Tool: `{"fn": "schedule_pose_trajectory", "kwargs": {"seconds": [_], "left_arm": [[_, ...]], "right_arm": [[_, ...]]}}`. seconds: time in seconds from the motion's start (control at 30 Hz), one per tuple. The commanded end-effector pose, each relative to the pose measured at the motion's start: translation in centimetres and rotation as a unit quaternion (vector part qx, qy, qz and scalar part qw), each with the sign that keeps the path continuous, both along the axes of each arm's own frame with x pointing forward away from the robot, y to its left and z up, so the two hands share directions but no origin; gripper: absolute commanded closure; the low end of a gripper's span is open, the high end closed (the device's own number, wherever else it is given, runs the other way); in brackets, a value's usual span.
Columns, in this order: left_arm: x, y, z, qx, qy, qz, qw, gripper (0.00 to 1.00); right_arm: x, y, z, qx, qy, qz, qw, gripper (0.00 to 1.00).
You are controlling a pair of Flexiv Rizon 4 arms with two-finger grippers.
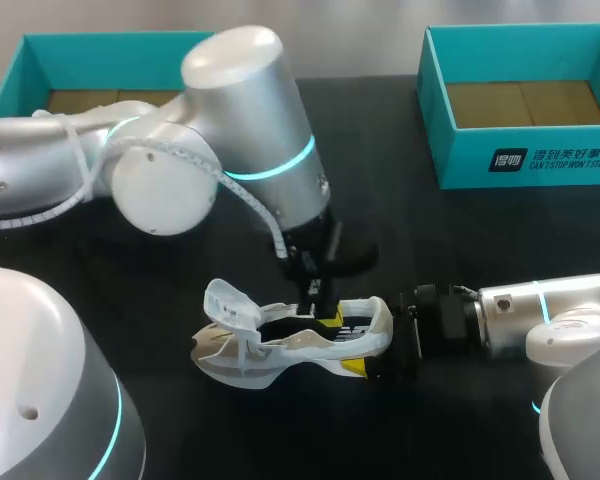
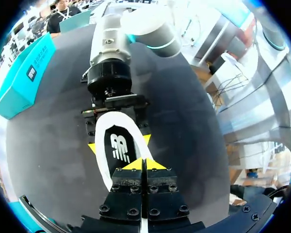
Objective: Take the shoe out of the shoebox, open the shoe tongue, remove and reinsert the insole, then place the shoe into the shoebox
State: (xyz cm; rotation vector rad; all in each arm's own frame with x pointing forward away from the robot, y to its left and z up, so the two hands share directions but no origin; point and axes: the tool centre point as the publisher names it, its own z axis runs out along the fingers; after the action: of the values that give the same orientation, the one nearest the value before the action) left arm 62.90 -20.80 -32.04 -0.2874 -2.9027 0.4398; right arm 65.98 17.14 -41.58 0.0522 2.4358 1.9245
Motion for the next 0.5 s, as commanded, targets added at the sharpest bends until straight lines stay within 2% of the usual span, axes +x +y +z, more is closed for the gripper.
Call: {"fn": "schedule_pose_trajectory", "kwargs": {"seconds": [0.03,0.27,0.5], "left_arm": [[0.4,-2.4,-1.7,0.012,-0.003,0.0,1.0,1.0],[1.2,-3.4,-3.0,0.03,-0.01,0.018,0.999,1.0],[1.4,-2.6,-4.6,0.058,0.004,0.039,0.998,1.0]], "right_arm": [[0.0,0.0,0.1,-0.002,0.0,0.0,1.0,1.0],[0.0,0.0,0.1,-0.002,0.0,0.0,1.0,1.0],[0.0,0.0,0.1,-0.002,0.0,0.0,1.0,1.0]]}}
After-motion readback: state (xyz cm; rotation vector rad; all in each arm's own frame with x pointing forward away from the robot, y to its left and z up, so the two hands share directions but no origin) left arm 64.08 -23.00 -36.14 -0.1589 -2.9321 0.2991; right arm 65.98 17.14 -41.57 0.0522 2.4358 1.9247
